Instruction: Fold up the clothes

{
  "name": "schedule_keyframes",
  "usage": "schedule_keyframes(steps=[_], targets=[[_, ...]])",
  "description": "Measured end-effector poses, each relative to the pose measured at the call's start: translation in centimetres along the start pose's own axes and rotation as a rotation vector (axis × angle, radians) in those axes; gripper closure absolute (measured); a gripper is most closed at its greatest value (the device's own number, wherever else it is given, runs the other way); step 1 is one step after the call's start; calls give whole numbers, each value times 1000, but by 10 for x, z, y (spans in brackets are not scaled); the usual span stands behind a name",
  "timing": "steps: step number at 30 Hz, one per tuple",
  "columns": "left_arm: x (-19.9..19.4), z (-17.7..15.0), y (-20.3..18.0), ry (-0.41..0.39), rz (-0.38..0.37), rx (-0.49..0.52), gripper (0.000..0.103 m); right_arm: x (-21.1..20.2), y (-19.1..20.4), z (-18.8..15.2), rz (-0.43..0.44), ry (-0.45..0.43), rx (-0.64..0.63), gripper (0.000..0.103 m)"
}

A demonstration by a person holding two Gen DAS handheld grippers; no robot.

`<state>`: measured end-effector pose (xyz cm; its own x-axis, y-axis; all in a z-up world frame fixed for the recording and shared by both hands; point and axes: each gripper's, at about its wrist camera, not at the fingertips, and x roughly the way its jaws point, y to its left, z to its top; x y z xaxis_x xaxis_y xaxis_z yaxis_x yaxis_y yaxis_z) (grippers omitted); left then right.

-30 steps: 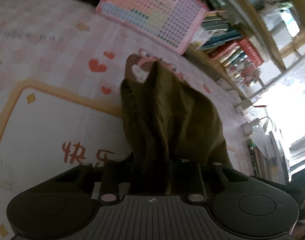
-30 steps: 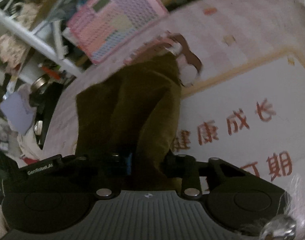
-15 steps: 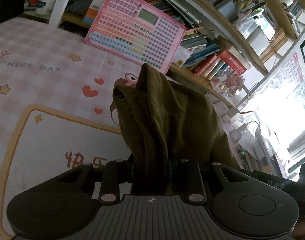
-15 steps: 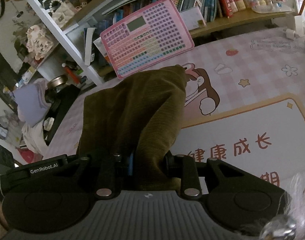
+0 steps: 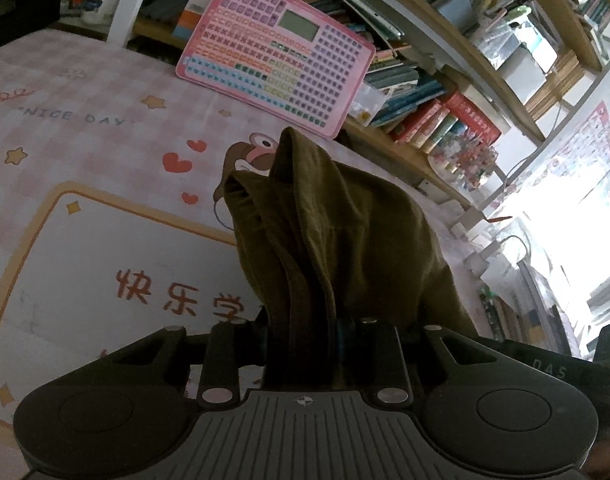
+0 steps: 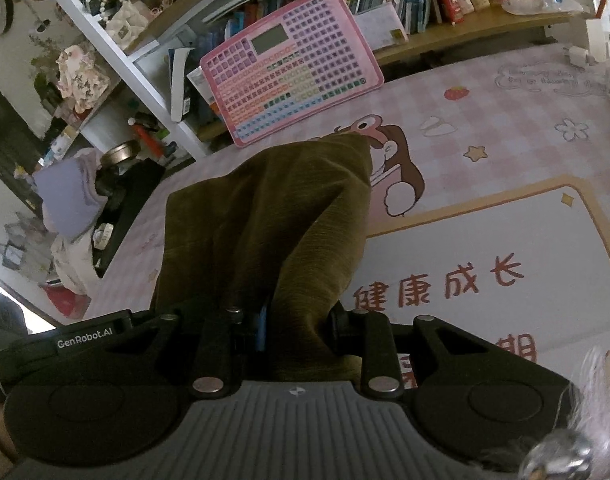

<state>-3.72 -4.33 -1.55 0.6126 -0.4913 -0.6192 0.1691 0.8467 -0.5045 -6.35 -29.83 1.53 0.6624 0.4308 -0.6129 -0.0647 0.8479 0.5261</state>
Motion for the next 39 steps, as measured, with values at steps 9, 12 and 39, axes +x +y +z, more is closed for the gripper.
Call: schedule_keyframes(steps=[9, 12, 39], targets=[[6, -15, -44, 8, 44, 37, 76, -22, -36, 3, 34, 10, 21, 78], [9, -21, -56, 15, 49, 47, 76, -31, -50, 0, 38, 13, 36, 78], [25, -22, -82, 44, 9, 101, 76, -55, -74, 0, 14, -44, 78, 78]])
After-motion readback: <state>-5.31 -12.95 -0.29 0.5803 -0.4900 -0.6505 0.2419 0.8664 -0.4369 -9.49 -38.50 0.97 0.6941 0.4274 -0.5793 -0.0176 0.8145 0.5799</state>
